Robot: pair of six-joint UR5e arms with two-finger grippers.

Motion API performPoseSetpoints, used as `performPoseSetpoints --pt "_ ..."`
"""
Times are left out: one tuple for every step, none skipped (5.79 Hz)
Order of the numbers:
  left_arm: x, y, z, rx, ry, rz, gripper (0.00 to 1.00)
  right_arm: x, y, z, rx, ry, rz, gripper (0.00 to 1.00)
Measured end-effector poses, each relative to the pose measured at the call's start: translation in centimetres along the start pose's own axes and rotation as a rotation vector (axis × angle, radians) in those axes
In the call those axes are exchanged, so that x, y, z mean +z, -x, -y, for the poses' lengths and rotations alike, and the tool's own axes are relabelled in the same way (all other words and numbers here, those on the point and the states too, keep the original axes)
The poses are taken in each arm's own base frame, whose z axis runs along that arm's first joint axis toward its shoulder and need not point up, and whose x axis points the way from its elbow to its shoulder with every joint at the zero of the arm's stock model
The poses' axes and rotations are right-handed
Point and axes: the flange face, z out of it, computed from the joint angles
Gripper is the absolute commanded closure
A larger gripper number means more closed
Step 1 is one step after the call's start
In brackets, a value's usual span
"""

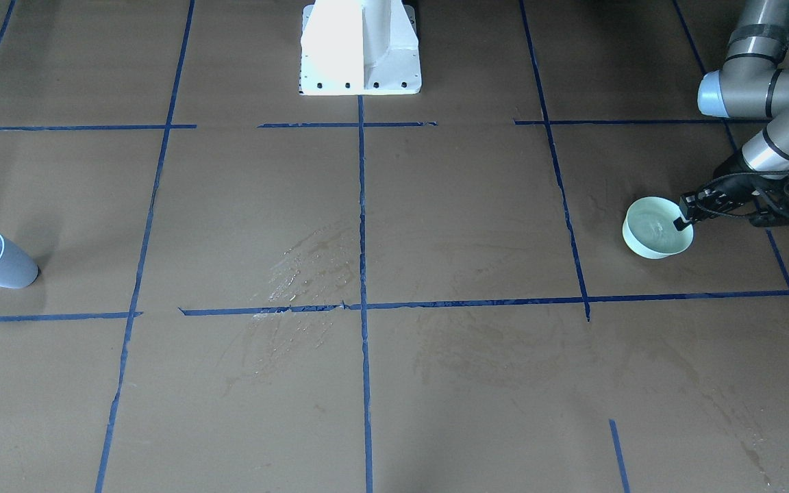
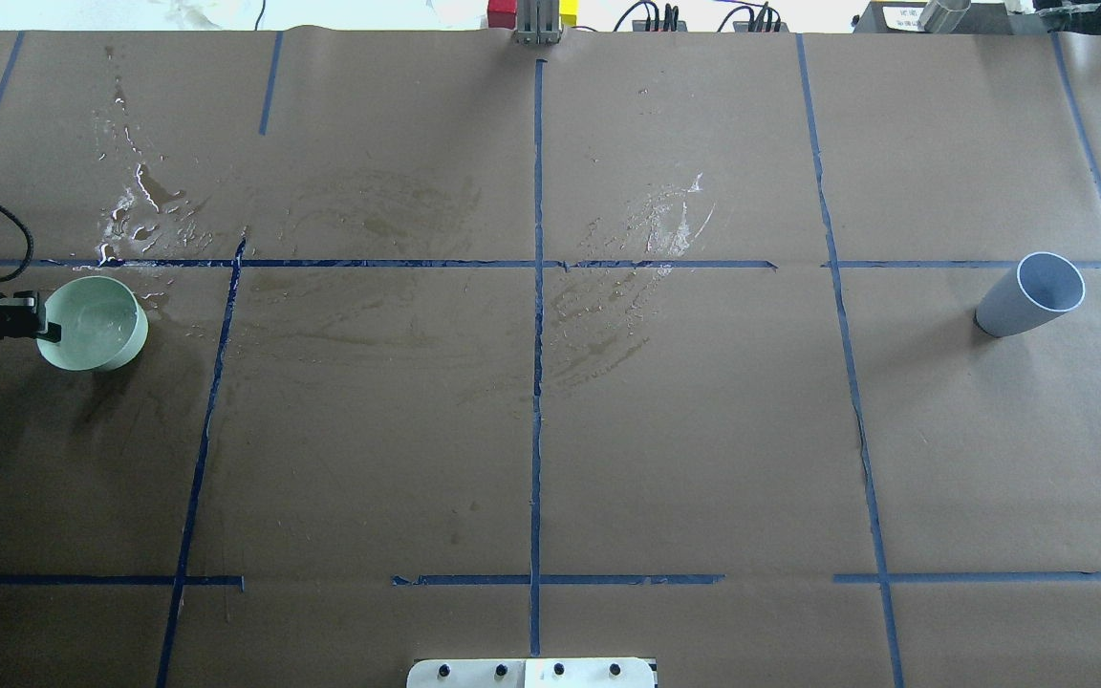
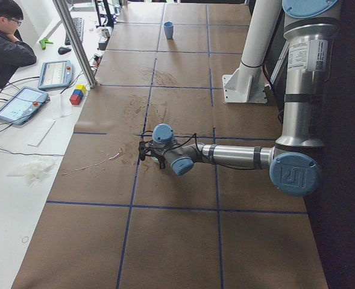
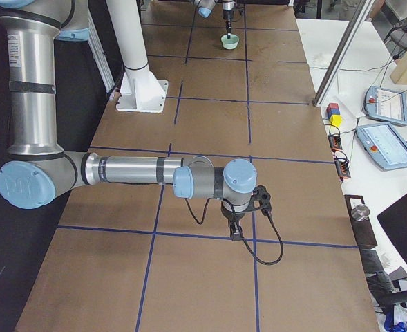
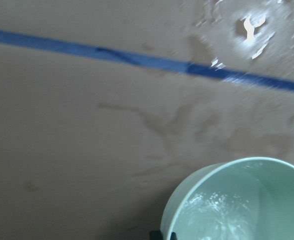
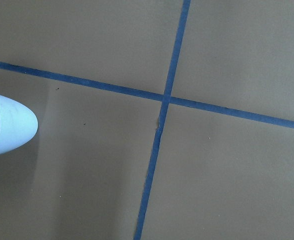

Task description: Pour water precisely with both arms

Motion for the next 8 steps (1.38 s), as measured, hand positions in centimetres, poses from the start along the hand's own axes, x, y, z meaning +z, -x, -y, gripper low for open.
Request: performPoseSetpoints --pt "-0.7 -2.5 0.6 0.004 -0.017 -0.031 1.0 0.0 0.0 0.0 0.0 0.0 0.0 0.0" --pt "-0.7 -6.2 1.3 0.016 -0.021 -0.063 1.0 0.0 0.0 -0.1 0.001 0.001 0.0 0.0" --pt "0.4 -11.8 1.7 0.017 -0.007 -0.092 1.0 0.0 0.0 -0.1 0.001 0.001 0.0 0.0" --pt "2.5 -19.9 1.5 0.003 0.014 -0.095 1.0 0.1 0.0 -0.1 0.001 0.001 0.0 0.0" --pt "4.7 -29.3 0.1 -0.021 0.034 -0.072 1.0 0.1 0.0 -0.1 0.001 0.001 0.0 0.0" --pt "6.0 -37.4 -1.9 -0.044 0.051 -0.053 1.0 0.1 0.0 -0.1 0.001 0.001 0.0 0.0" --pt "7.3 -43.1 -3.3 -0.064 0.053 -0.042 1.0 0.1 0.0 -0.1 0.001 0.002 0.0 0.0" --pt "9.2 -47.0 -4.3 -0.075 0.04 -0.028 1.0 0.1 0.0 -0.1 0.0 0.002 0.0 0.0"
